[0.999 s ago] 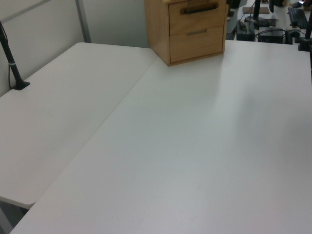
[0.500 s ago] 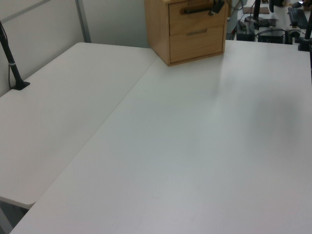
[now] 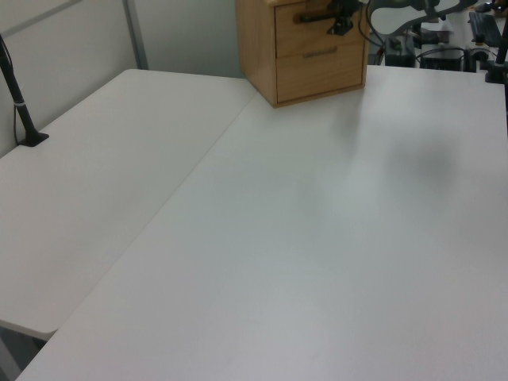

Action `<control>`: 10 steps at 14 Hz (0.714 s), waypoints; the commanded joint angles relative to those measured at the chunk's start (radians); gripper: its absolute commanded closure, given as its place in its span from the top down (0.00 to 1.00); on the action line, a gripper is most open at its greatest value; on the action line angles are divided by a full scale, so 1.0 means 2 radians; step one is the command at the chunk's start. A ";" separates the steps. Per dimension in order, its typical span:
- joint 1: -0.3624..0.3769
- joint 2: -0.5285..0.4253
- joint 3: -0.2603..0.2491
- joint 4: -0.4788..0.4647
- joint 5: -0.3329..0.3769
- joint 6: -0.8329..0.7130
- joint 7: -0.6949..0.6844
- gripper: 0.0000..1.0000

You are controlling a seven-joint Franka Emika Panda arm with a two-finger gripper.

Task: Open the drawer by sliding it
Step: 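Extend the arm and close the gripper on the black drawer handle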

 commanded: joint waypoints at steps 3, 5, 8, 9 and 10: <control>-0.013 0.051 -0.011 0.036 -0.009 0.064 -0.089 0.78; -0.022 0.067 -0.014 0.050 -0.012 0.091 -0.113 0.74; -0.023 0.079 -0.023 0.068 -0.015 0.091 -0.154 0.54; -0.023 0.079 -0.023 0.067 -0.016 0.091 -0.157 0.44; -0.023 0.079 -0.023 0.067 -0.016 0.091 -0.159 0.34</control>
